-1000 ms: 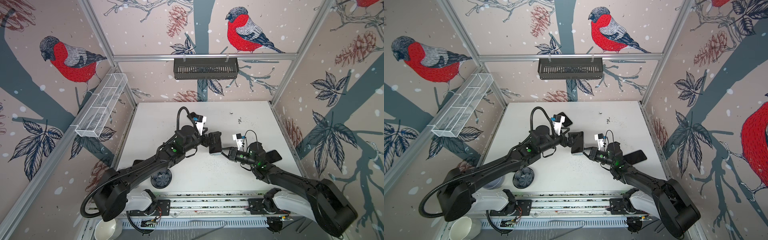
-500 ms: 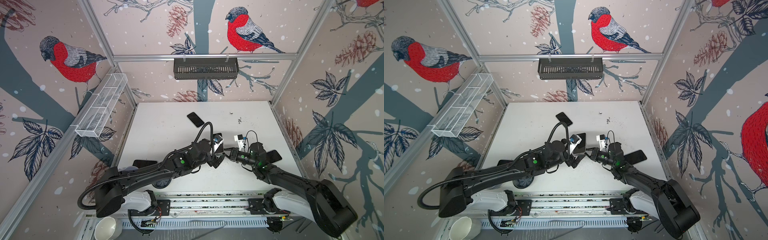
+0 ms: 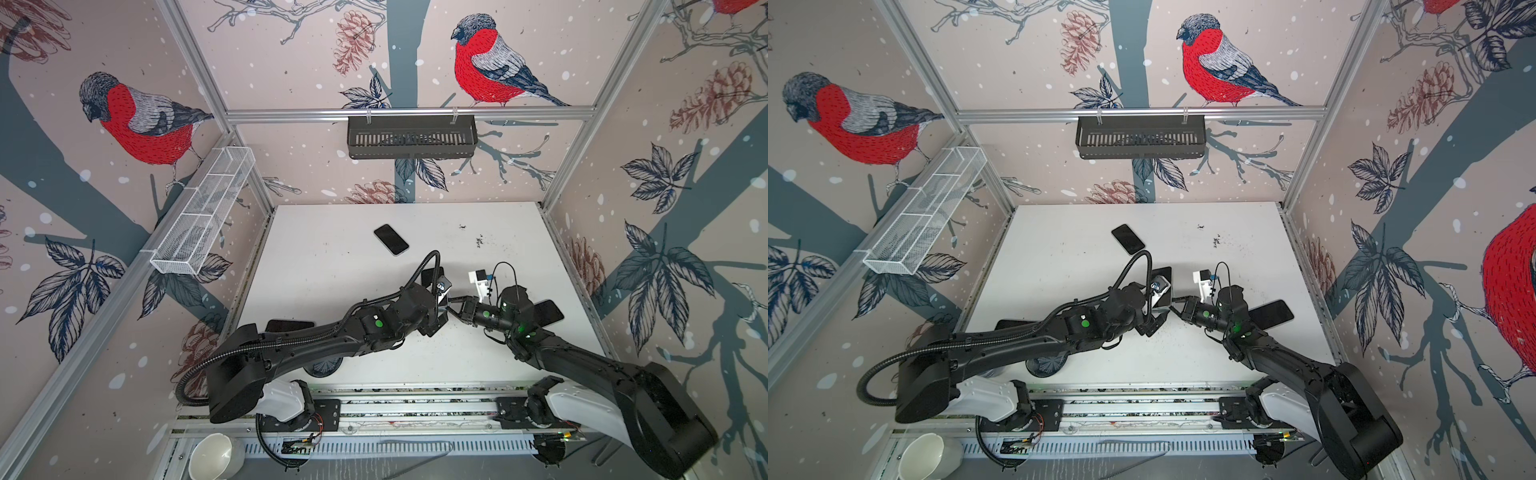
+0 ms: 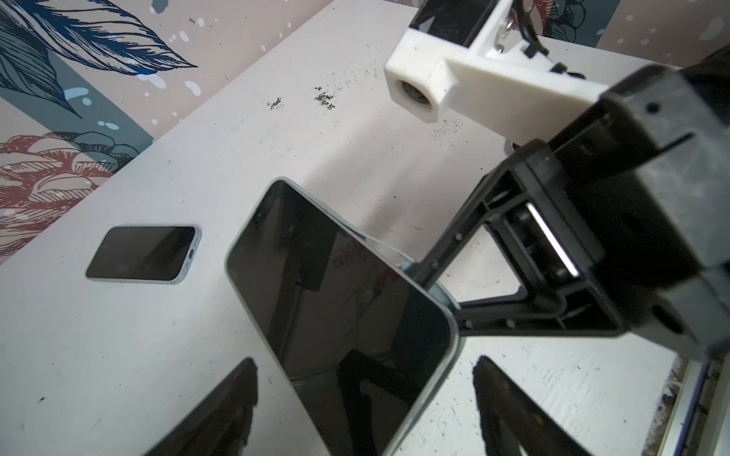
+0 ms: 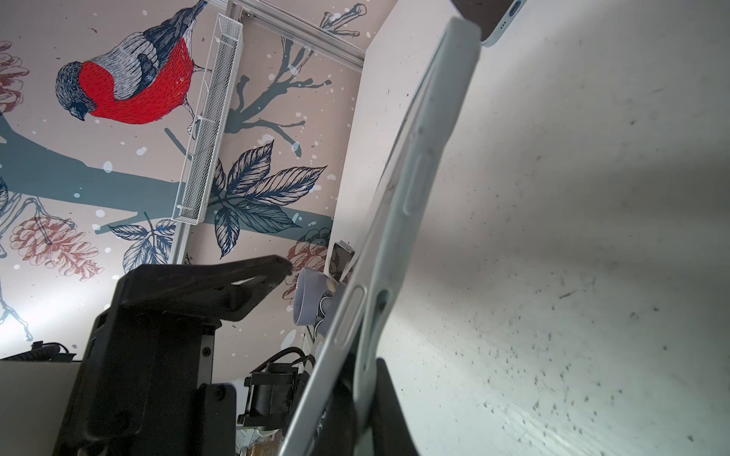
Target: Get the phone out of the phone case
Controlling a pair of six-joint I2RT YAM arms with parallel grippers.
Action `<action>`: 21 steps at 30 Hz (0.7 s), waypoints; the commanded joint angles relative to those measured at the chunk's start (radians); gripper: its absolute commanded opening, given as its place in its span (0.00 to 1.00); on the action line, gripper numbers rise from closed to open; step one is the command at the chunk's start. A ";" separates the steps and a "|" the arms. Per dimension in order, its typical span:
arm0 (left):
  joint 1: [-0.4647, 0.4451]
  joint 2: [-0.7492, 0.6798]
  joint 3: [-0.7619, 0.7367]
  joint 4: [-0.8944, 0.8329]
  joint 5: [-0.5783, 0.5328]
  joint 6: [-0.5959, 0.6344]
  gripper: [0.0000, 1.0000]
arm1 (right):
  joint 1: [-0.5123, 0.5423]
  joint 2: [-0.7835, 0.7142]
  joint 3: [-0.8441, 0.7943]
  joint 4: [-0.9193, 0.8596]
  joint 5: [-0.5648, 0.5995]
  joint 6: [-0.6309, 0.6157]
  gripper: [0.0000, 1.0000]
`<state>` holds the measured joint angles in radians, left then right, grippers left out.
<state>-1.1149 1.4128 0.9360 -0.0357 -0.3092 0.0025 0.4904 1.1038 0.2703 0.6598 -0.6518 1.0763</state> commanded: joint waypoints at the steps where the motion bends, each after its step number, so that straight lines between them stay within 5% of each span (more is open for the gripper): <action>1: -0.002 0.006 0.012 0.015 -0.060 0.014 0.80 | 0.002 -0.012 -0.003 0.054 -0.016 0.001 0.01; 6: -0.003 0.034 0.028 0.008 -0.088 0.019 0.73 | 0.004 -0.022 -0.020 0.073 -0.017 0.012 0.01; 12: -0.006 0.063 0.048 -0.010 -0.118 0.023 0.54 | 0.011 -0.024 -0.029 0.084 -0.017 0.018 0.01; 21: -0.013 0.087 0.048 0.003 0.012 0.054 0.25 | 0.015 -0.033 -0.029 0.075 -0.017 0.011 0.01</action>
<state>-1.1252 1.4990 0.9779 -0.0441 -0.3340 0.0341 0.5030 1.0798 0.2413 0.6643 -0.6395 1.0958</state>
